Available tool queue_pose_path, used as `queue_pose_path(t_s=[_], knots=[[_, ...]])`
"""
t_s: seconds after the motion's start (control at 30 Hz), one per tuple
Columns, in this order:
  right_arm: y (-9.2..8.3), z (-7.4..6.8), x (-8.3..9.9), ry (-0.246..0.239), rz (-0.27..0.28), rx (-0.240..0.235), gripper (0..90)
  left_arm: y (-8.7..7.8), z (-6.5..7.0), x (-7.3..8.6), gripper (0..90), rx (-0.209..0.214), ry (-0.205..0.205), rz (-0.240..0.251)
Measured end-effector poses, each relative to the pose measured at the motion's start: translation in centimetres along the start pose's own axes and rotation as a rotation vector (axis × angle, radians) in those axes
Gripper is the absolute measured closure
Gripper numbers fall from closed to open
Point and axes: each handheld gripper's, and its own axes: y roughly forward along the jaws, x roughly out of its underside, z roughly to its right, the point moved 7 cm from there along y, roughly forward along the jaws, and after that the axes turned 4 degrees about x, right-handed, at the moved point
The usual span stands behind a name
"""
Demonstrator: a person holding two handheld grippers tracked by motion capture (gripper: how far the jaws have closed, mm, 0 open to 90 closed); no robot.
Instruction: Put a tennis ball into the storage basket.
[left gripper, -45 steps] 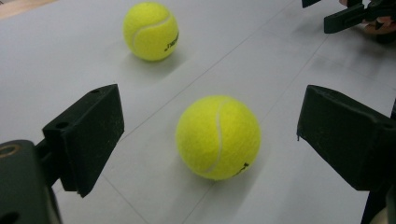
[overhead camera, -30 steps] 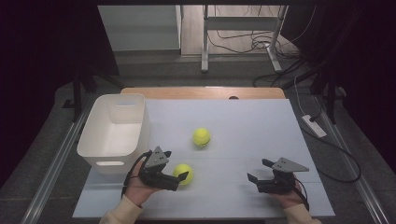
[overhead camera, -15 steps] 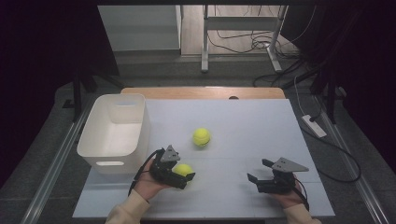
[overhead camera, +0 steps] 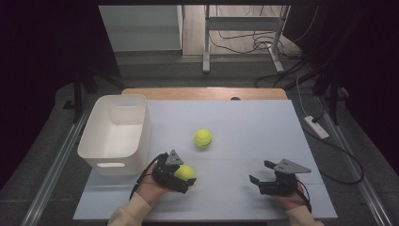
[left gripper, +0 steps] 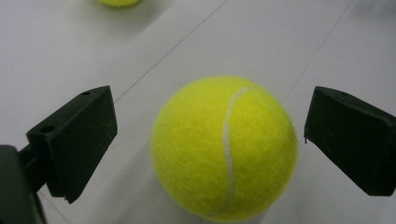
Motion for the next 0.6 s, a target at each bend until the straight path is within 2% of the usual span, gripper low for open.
queue_pose_path(t_s=[0.2, 0.33, 0.6], knots=[[0.0, 0.0, 0.01, -0.001, -0.001, 0.001, 13.8, 0.61, 0.04, 0.54, 7.2, 0.002, 0.014, -0.028], [0.0, -0.01, 0.02, -0.001, -0.002, 0.0, 13.8, 0.76, 0.2, 0.81, 24.4, 0.016, 0.037, -0.034], [-0.01, 0.01, 0.02, -0.004, -0.002, 0.001, 13.8, 0.4, 0.16, 0.71, 26.2, 0.004, 0.039, -0.021]])
